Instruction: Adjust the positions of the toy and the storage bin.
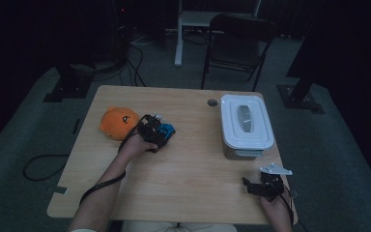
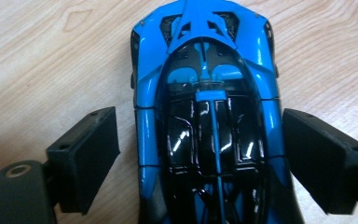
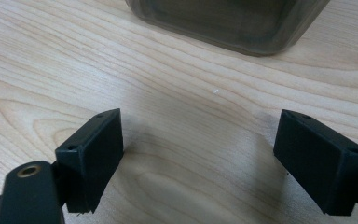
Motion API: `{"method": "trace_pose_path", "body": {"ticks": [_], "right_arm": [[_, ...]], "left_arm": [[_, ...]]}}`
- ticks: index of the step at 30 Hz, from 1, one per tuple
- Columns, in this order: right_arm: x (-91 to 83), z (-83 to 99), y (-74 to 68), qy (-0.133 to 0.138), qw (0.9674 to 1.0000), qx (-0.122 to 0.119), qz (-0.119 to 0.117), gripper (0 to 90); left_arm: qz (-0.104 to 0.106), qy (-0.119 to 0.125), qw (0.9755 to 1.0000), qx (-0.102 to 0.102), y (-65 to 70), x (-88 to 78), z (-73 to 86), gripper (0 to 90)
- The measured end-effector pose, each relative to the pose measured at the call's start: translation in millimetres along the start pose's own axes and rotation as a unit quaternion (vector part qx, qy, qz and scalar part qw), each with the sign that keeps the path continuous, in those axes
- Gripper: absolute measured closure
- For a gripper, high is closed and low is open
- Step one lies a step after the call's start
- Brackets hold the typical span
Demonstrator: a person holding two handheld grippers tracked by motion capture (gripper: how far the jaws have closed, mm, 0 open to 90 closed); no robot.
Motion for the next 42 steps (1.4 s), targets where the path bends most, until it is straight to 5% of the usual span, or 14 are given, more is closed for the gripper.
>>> {"method": "trace_pose_path", "body": {"ticks": [5, 11, 18, 24, 25, 30, 42], "right_arm": [[-0.2, 0.2, 0.0, 0.000, 1.0000, 0.000, 0.001, 15.3], [-0.2, 0.3, 0.2, 0.000, 1.0000, 0.001, 0.001, 15.3], [-0.2, 0.2, 0.2, 0.000, 1.0000, 0.002, 0.003, 15.3], [-0.1, 0.2, 0.3, -0.001, 1.0000, 0.003, 0.004, 15.4], [-0.1, 0.2, 0.2, -0.001, 1.0000, 0.002, 0.004, 15.4], [-0.2, 0.2, 0.2, -0.001, 1.0000, 0.003, 0.005, 15.6], [-0.2, 0.2, 0.3, -0.001, 1.0000, 0.004, 0.006, 15.6]], "left_arm": [[0.000, -0.008, 0.9999, 0.015, 3.5, 2.0, -2.0, 23.4], [0.019, -0.026, 0.9995, 0.004, -0.5, 1.7, -2.3, 25.2], [0.012, -0.045, 0.9989, 0.005, 2.6, -1.2, -2.6, 26.3], [0.026, -0.015, 0.9995, 0.011, 4.2, -11.8, 4.6, 28.9], [0.031, -0.019, 0.9990, 0.025, 6.1, -14.0, 6.2, 28.9], [0.043, -0.027, 0.9981, 0.034, 11.3, -20.9, 14.3, 28.9], [0.034, -0.020, 0.9968, 0.070, 23.3, -54.2, 38.9, 28.9]]}}
Point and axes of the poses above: each handheld gripper's, and its own axes: x roughly forward along the jaws, z roughly out of its underside, y roughly to its right, the point moved 2 cm from there along x, roughly forward along the jaws, and after that the axes turned 7 degrees about -y, right-handed, at the moved point
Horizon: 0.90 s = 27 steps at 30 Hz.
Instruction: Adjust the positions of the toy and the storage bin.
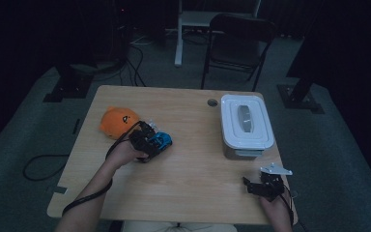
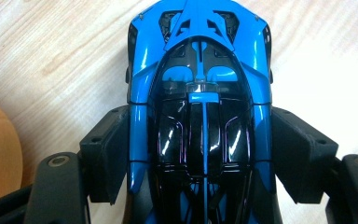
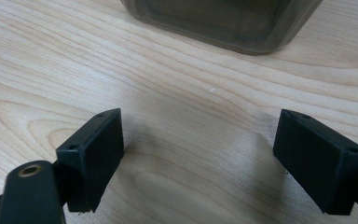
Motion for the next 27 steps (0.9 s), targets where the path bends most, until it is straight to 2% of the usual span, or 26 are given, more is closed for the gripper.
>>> {"method": "trace_pose_path", "body": {"ticks": [3, 10, 13, 17, 21, 27], "right_arm": [[0.0, 0.0, 0.0, 0.000, 1.0000, 0.000, 0.000, 15.6], [0.0, 0.0, 0.0, 0.000, 1.0000, 0.000, 0.000, 15.6], [0.0, 0.0, 0.0, 0.000, 1.0000, 0.000, 0.000, 15.6], [0.0, 0.0, 0.0, 0.000, 1.0000, 0.001, 0.001, 15.6], [0.0, 0.0, 0.0, 0.000, 1.0000, 0.002, 0.001, 15.6], [0.1, 0.0, 0.2, 0.000, 1.0000, 0.003, 0.003, 15.6]], "left_arm": [[-0.001, -0.004, 1.0000, 0.009, 4.3, -4.6, 5.7, 28.9], [0.010, -0.002, 0.9995, 0.031, 16.1, -13.8, 22.4, 28.9], [0.021, -0.002, 0.9991, 0.038, 18.5, -18.0, 30.6, 28.9], [0.023, -0.002, 0.9989, 0.041, 20.8, -25.6, 40.7, 28.9], [0.012, -0.004, 0.9988, 0.047, 24.9, -31.9, 54.3, 28.9], [0.014, -0.007, 0.9987, 0.048, 26.6, -38.0, 77.8, 28.9]]}}
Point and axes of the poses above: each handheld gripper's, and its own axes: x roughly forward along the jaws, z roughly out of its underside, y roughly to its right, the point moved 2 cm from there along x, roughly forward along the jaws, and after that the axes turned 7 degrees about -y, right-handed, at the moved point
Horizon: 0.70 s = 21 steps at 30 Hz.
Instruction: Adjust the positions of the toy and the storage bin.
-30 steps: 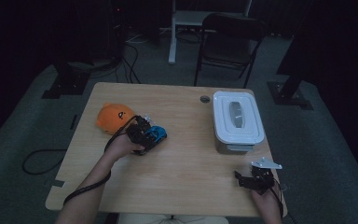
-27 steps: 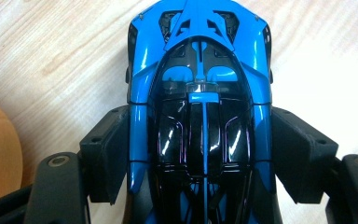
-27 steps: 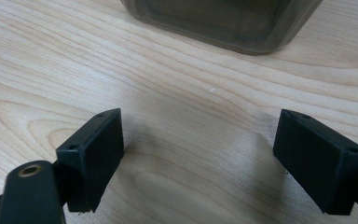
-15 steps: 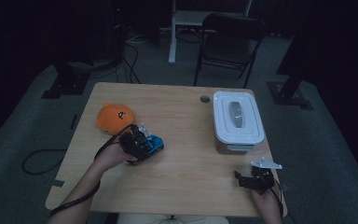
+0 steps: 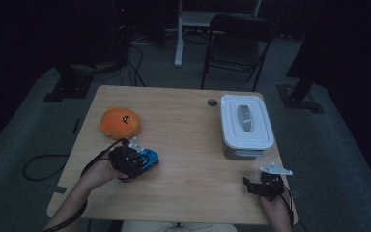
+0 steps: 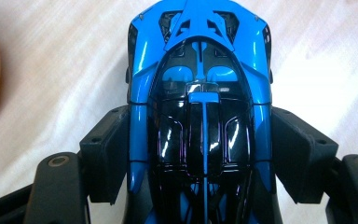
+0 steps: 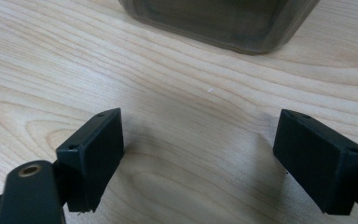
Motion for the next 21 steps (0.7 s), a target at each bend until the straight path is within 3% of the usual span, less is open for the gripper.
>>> {"method": "trace_pose_path", "body": {"ticks": [9, 13, 19, 21], "right_arm": [[0.0, 0.0, 0.1, 0.000, 1.0000, 0.001, 0.001, 15.6], [0.0, 0.0, 0.2, 0.000, 1.0000, 0.001, 0.001, 15.6], [0.0, -0.1, 0.4, 0.000, 1.0000, 0.003, 0.003, 15.6], [0.0, -0.1, 0.5, 0.000, 1.0000, 0.004, 0.003, 15.6]], "left_arm": [[0.022, 0.005, 0.9997, 0.005, 6.8, -5.3, 24.7, 28.8], [0.016, 0.000, 0.9998, 0.012, 10.7, -6.2, 35.9, 28.8], [0.032, -0.004, 0.9988, 0.037, 20.3, -1.8, 51.9, 28.8], [0.029, -0.005, 0.9987, 0.041, 23.4, 0.0, 55.2, 28.8]]}}
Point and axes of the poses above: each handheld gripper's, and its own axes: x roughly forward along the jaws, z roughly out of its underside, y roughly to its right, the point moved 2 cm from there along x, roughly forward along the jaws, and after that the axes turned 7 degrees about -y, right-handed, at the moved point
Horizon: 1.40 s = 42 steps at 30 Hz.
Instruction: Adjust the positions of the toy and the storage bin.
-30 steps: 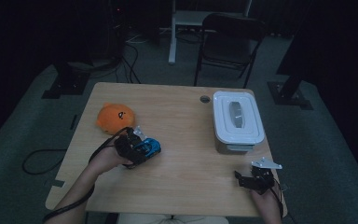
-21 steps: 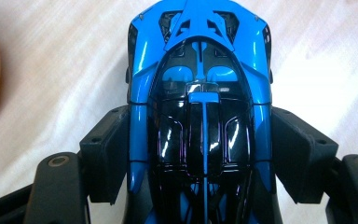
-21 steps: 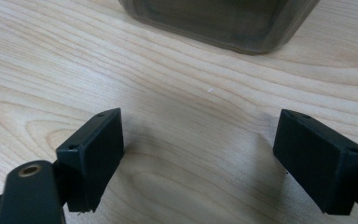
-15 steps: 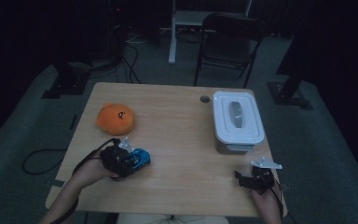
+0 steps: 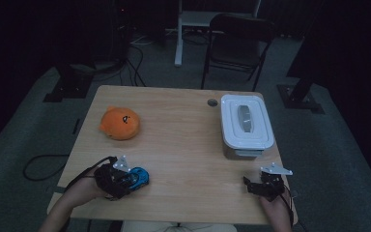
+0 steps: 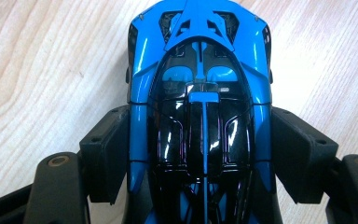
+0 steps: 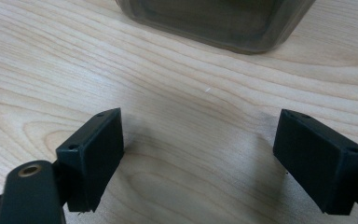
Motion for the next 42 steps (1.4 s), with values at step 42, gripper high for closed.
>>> {"method": "trace_pose_path", "body": {"ticks": [42], "right_arm": [[0.0, 0.1, 0.2, 0.000, 1.0000, 0.001, 0.001, 15.6]], "left_arm": [[0.016, 0.055, 0.9982, -0.017, 1.8, 4.7, -7.3, 16.4]]}}
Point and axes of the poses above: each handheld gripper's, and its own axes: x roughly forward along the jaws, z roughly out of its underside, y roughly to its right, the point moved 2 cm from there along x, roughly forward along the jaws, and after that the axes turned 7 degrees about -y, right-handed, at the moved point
